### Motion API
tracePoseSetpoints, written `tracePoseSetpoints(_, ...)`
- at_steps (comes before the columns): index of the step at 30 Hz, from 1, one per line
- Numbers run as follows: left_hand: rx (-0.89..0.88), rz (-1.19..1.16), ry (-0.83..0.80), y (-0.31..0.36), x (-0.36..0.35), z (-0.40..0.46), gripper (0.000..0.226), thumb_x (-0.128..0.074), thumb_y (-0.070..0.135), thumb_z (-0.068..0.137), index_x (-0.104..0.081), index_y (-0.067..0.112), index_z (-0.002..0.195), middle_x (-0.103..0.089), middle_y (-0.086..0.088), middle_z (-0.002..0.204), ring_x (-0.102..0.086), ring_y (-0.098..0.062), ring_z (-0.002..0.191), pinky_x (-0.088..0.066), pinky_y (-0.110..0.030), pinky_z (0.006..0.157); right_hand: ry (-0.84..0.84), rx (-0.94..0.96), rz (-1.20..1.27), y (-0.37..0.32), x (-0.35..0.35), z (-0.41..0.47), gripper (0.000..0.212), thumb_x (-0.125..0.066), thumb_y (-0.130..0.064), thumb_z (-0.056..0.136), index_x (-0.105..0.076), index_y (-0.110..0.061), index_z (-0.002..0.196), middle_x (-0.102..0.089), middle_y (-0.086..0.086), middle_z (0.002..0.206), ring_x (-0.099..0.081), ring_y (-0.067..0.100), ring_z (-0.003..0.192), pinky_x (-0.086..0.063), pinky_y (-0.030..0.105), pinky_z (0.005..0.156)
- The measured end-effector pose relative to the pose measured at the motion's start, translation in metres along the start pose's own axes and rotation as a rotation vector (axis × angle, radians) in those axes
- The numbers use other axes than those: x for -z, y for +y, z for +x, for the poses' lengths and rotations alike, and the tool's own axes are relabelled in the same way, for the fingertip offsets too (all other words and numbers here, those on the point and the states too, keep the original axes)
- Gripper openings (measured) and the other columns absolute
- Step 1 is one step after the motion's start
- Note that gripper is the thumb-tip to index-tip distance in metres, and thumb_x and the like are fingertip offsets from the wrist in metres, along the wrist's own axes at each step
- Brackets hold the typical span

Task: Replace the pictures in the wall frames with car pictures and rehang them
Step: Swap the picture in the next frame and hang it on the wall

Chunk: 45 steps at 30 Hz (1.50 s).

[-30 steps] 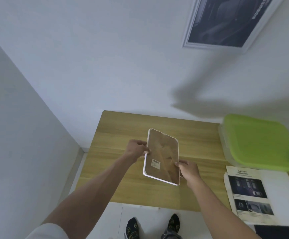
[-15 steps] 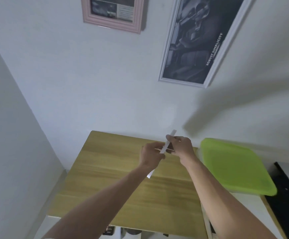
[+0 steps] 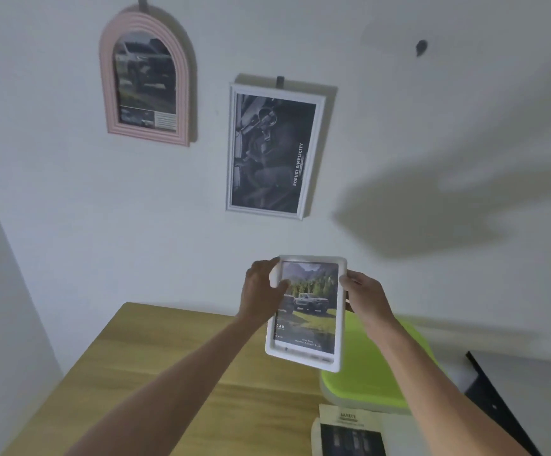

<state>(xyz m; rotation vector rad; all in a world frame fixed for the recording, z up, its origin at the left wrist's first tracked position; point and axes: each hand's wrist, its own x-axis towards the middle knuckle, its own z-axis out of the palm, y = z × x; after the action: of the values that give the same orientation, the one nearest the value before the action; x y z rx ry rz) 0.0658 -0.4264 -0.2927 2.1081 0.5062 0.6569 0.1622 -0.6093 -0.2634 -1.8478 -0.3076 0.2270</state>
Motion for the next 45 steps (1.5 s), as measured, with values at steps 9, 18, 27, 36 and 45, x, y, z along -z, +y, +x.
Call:
tracePoseSetpoints(9,0.022,-0.337,-0.159,0.087,-0.005,0.045,0.041,-0.066,0.007,0.088,-0.063,0.014,0.129,-0.071,-0.008,0.09,-0.067,-0.022,0.083,-0.062,-0.039,0.074,0.089,0.119,0.065,-0.052,0.105,0.024,0.021,-0.054,-0.02,0.1,-0.07,-0.027,0.089,-0.069,0.013,0.101,-0.064,0.031,0.09,-0.055,0.055,0.092)
tracePoseSetpoints(18,-0.205,-0.248,-0.029,0.183,0.003,0.119,0.042,-0.064,0.014,0.088,-0.063,0.021,0.129,-0.074,0.005,0.082,-0.072,-0.024,0.078,-0.062,-0.041,0.072,0.133,0.448,-0.279,-0.124,0.157,0.071,0.032,-0.056,-0.016,0.097,-0.055,-0.025,0.128,-0.064,0.003,0.106,-0.066,0.018,0.095,-0.044,0.017,0.064)
tracePoseSetpoints(27,-0.514,-0.101,0.138,0.277,0.006,0.204,0.027,-0.062,0.016,0.089,-0.071,0.029,0.111,-0.07,0.001,0.072,-0.053,-0.009,0.058,-0.042,-0.024,0.061,0.367,0.575,-0.21,-0.211,0.192,0.136,0.034,-0.064,-0.011,0.093,-0.058,-0.013,0.126,-0.067,0.003,0.109,-0.064,0.023,0.095,-0.043,0.022,0.069)
tracePoseSetpoints(36,-0.485,0.085,0.266,0.302,-0.004,0.265,0.021,-0.057,0.018,0.09,-0.069,0.017,0.107,-0.069,-0.01,0.08,-0.059,-0.022,0.07,-0.041,-0.024,0.056,0.337,0.631,-0.133,-0.243,0.204,0.202,0.054,-0.067,-0.009,0.091,-0.047,-0.02,0.14,-0.065,0.002,0.104,-0.064,0.021,0.091,-0.043,0.017,0.066)
tracePoseSetpoints(45,-0.527,0.199,0.422,0.315,-0.02,0.29,0.022,-0.055,0.009,0.085,-0.061,0.011,0.106,-0.053,-0.01,0.085,-0.051,-0.028,0.075,-0.038,-0.029,0.062,0.42,0.794,-0.181,-0.245,0.207,0.252,0.062,-0.066,-0.009,0.092,-0.043,-0.029,0.147,-0.061,0.006,0.11,-0.063,0.02,0.092,-0.041,0.006,0.065)
